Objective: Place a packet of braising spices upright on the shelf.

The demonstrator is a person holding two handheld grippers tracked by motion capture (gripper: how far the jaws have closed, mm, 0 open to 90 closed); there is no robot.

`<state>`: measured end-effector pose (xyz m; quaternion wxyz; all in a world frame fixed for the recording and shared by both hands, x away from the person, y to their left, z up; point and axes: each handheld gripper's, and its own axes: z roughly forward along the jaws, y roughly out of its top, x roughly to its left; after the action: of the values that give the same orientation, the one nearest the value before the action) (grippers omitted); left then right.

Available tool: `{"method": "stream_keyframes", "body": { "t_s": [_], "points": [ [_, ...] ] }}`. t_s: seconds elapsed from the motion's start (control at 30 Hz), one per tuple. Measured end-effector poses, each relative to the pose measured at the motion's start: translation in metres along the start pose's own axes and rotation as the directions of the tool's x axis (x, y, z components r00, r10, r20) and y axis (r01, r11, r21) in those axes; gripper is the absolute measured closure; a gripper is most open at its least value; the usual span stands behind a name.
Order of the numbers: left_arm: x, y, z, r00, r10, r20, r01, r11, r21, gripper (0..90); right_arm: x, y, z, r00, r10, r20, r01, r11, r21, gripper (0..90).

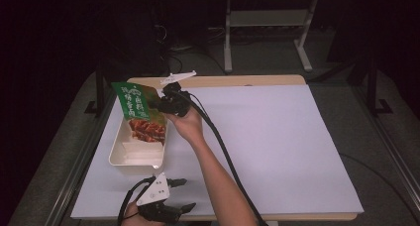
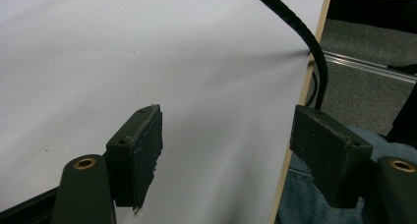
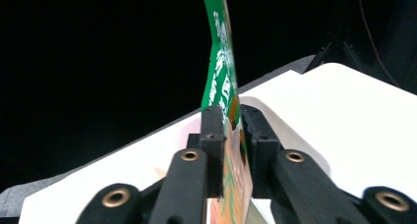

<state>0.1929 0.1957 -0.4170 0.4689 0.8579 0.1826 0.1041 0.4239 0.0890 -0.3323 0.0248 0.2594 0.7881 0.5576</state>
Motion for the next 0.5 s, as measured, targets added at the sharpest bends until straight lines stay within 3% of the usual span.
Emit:
{"method": "stream_keyframes", "body": {
  "t_s": [0.5],
  "points": [
    [0.004,-0.002,0.004,0.9994,-0.021,-0.026,0.021,0.9997,0.009,26.7,-0.003,-0.002,-0.041,0.9998,0.003,0.021,-0.003,0.9994,0.034,61.5]
  ]
}}
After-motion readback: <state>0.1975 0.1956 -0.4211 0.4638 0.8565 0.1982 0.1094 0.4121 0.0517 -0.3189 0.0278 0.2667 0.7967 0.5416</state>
